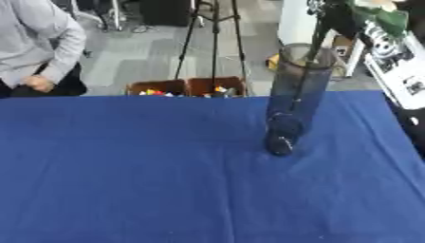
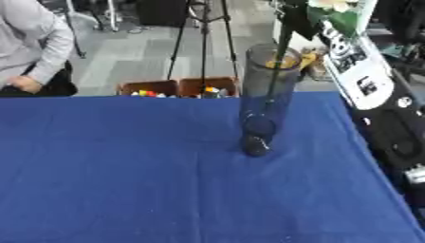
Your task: Arrange flowers into the vase.
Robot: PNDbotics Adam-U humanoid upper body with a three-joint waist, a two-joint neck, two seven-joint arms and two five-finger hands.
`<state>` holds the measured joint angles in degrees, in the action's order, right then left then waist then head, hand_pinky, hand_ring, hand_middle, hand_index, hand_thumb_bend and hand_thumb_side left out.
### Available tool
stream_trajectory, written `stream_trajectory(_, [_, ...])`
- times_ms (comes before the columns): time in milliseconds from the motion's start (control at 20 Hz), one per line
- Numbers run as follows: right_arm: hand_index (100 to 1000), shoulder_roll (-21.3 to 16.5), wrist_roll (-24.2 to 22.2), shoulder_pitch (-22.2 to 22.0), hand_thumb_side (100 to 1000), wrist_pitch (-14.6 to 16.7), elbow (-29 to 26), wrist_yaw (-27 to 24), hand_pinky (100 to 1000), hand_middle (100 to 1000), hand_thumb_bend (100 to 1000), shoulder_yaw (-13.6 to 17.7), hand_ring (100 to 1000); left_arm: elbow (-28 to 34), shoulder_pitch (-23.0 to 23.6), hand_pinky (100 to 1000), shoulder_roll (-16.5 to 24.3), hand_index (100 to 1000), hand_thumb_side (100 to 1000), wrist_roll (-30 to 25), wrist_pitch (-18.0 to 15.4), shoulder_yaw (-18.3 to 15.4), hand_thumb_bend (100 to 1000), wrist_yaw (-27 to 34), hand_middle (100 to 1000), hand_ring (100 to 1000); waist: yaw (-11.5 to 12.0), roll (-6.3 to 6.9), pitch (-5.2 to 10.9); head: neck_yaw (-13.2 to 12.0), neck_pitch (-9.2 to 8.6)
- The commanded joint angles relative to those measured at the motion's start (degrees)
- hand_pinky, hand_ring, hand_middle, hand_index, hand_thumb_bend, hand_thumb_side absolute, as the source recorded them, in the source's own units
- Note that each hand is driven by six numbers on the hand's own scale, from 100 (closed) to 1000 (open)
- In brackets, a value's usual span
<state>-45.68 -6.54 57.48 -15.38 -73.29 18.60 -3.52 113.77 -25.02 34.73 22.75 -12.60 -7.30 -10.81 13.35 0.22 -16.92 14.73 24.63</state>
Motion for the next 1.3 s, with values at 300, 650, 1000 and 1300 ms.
stream_trajectory(300, [582,-2.8,-1.1,1.2,744,-0.7,-0.5,1.3,856,719,100,1.1,802,0.8,0.0,597,1.8,856,1000,0.2,0.1,-0.9,100,0.0,819,840,-0.5,-0.32,2.79,-0.4,0.2])
stream_trajectory(650, [700,-3.3,-2.3,1.1,888,-2.8,0.2,0.0,870,751,100,0.5,827,0.8,0.3,598,2.1,856,1000,0.3,0.1,-0.9,100,-0.1,819,840,-0.8,-0.53,3.38,-0.6,0.45])
stream_trajectory(1000, [753,-3.9,-8.0,0.5,994,-0.3,0.6,3.2,885,785,100,0.1,861,0.8,0.4,598,2.0,856,1000,0.3,0.2,-0.9,100,-0.1,818,840,-1.4,-0.67,3.64,-0.8,0.51])
stream_trajectory(1300, [752,-3.6,-10.4,0.7,1000,-0.5,0.9,4.4,886,785,100,0.9,862,0.8,0.3,598,2.0,856,1000,0.4,0.2,-0.9,100,-0.1,818,840,-1.5,-0.63,3.68,-0.8,0.37])
